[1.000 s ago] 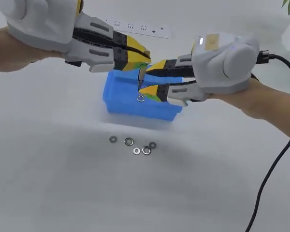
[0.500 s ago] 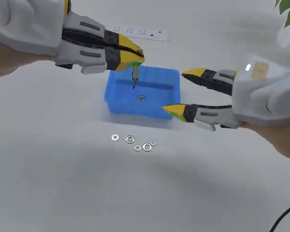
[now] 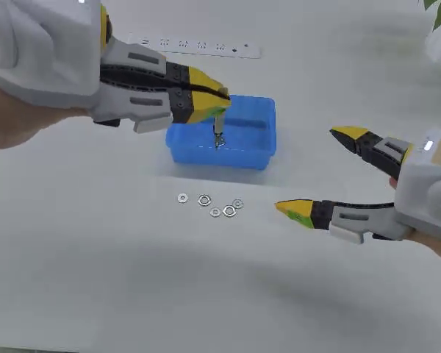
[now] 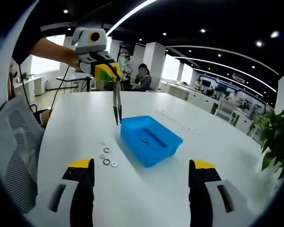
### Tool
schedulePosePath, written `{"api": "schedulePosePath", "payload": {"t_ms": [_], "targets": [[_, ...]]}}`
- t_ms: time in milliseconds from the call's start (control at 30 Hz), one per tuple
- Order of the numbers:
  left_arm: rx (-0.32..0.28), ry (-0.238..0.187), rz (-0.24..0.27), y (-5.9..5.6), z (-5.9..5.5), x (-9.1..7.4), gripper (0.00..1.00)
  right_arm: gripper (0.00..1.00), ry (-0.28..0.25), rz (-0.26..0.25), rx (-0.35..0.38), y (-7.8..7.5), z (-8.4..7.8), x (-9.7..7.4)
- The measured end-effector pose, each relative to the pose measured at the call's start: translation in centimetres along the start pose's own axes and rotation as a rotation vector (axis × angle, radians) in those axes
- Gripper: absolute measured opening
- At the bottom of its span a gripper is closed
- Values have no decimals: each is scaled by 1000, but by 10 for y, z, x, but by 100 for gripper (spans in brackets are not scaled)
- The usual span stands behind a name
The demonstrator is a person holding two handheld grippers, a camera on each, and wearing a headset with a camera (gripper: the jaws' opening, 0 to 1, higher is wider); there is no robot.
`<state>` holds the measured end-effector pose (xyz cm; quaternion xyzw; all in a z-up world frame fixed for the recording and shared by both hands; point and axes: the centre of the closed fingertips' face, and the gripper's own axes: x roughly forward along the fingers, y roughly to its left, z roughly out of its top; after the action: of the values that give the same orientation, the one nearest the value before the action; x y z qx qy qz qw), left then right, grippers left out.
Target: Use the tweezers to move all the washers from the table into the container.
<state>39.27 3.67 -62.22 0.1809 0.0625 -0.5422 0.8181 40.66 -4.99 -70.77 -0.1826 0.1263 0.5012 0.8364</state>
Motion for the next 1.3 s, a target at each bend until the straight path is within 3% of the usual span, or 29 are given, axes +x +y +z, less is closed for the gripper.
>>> {"api": "schedulePosePath", "payload": {"t_ms": [100,267,367,700,800,933,1100,1300], "targets": [[-45,-18,11,-9,-4,4,5,87,32,22,4,6,-12,-6],[-62,-20,18,-19,-13,11,5,94,53,46,19,15,-23,-13],[-87,-31,39,-20,-18,12,5,100,84,41,-9,15,-34,-14],[-107,-31,2,-38,-31,19,5,100,111,90,3,24,-51,-17],[-112,-8,0,-40,-39,23,5,100,113,105,12,27,-56,-16],[-141,-17,4,-40,-41,26,5,100,110,109,42,27,-61,-15],[-152,0,-1,-43,-49,33,5,100,90,136,92,31,-62,-16],[-169,-4,-7,-46,-51,39,5,99,93,138,99,30,-63,-16]]}}
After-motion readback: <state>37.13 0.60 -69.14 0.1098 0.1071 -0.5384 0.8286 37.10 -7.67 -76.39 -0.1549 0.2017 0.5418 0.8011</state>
